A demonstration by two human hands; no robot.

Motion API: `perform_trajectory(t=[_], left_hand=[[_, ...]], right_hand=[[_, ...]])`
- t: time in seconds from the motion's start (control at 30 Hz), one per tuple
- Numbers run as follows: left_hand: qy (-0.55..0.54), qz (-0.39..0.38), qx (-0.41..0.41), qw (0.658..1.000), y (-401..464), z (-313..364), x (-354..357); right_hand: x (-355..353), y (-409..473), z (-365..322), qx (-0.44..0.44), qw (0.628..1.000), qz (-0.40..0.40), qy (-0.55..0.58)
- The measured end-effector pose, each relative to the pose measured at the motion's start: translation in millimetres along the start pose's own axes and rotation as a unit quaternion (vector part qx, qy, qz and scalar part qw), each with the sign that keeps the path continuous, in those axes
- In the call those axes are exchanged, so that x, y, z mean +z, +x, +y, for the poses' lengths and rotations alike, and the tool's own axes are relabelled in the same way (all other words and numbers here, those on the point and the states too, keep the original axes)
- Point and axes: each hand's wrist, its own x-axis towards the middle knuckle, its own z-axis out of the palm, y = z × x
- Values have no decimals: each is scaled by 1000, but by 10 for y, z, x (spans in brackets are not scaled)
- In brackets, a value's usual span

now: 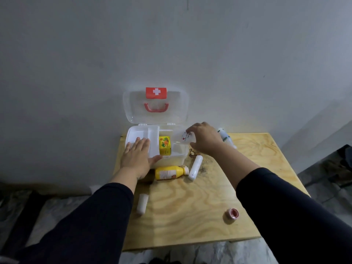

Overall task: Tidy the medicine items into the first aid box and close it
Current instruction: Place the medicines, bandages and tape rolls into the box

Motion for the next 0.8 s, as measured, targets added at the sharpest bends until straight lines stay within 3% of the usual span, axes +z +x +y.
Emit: perform_trajectory(t=[0.17, 0.33, 0.8], left_hand=[[0, 2, -2, 1000, -15, 20, -25], [-14, 7, 3, 1000, -24, 21, -47], [-16, 8, 3, 1000, -19, -3, -36]], right_hand=[[202, 316, -274, -44, 997, -38, -53], [428, 524, -396, -35, 996, -74, 18], [711, 694, -597, 2, 989, -28, 147]])
